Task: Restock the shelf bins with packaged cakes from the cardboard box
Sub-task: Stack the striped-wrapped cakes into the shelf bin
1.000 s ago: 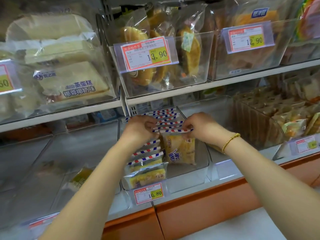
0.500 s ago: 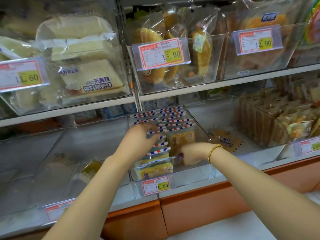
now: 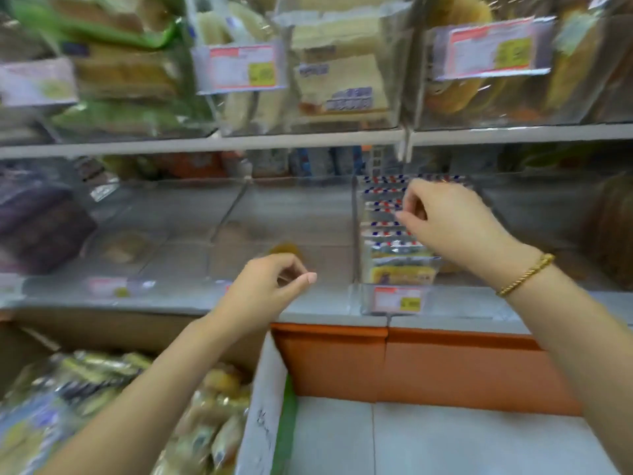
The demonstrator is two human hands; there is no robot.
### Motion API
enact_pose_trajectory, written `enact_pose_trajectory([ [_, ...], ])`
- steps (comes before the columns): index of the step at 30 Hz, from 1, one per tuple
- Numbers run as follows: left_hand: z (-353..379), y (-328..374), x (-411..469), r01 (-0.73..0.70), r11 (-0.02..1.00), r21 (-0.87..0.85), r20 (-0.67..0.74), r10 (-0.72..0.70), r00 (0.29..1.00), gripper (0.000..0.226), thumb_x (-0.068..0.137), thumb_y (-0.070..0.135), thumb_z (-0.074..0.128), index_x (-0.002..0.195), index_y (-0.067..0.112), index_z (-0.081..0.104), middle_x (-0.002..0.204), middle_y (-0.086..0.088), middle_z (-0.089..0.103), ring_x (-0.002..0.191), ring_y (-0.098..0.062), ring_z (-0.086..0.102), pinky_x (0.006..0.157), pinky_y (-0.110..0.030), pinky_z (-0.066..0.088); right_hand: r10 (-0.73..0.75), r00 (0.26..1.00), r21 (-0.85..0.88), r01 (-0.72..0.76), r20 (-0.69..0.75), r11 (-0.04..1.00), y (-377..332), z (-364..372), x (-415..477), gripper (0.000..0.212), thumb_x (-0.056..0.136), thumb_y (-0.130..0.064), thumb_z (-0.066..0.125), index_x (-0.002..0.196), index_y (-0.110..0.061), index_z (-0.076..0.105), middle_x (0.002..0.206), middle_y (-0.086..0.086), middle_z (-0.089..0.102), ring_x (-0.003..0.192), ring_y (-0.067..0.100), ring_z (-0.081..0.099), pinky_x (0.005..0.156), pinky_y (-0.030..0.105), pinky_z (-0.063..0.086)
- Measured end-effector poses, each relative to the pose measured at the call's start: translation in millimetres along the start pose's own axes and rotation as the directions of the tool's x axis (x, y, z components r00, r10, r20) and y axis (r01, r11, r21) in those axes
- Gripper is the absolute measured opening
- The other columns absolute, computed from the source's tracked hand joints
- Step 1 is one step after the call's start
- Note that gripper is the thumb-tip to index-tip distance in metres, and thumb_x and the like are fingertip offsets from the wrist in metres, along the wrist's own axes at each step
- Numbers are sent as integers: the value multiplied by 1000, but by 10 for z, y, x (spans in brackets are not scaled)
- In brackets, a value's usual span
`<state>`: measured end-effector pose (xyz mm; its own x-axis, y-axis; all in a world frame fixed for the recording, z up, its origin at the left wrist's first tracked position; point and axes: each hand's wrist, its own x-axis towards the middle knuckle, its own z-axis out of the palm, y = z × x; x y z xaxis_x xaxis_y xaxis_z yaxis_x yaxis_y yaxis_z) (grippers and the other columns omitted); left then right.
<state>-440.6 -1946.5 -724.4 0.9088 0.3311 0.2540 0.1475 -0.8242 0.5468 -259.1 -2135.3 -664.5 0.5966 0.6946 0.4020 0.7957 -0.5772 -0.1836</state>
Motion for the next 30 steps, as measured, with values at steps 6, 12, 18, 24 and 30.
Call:
enact_pose_trajectory([
  [6,-508,-917,-791,254,934,250,215,-309,926,54,89,50,59,53,13,42,52,2,36,49,-10,34,51,-25,27,-510,786,314,414,349,854,-1367,576,-271,7,87,-22,61,86,-22,54,83,-2,59,80,18,53,69,31,40],
  [12,-973,-2078,-1748,631,745,216,242,-667,705,60,65,78,62,74,19,60,74,9,60,71,-11,56,70,-28,43,-459,528,310,349,715,884,-2231,1688,-495,26,87,-10,50,113,-13,50,112,10,58,103,26,53,74,28,37],
  [18,-1163,-3063,-2653,883,470,-2,41,-882,470,30,85,23,73,64,12,54,62,-3,51,56,-13,45,54,-26,33,-374,414,188,422,830,887,-2752,2395,-591,23,91,-13,47,70,-20,39,87,5,60,83,25,53,62,24,38],
  [24,-1214,-3685,-2715,922,355,152,80,-935,346,20,91,24,65,80,10,56,89,-8,54,82,-23,53,67,-28,42,-196,308,87,333,931,939,-2985,2988,-646,30,94,-18,48,124,-14,49,116,12,62,92,22,53,71,25,38],
  [30,-970,-3973,-2815,913,370,170,114,-928,355,72,82,39,73,136,4,41,123,-12,58,104,-26,60,80,-33,47,-37,283,-34,242,958,970,-2814,3382,-757,41,91,-22,52,132,-14,51,129,7,58,114,21,56,91,27,48],
])
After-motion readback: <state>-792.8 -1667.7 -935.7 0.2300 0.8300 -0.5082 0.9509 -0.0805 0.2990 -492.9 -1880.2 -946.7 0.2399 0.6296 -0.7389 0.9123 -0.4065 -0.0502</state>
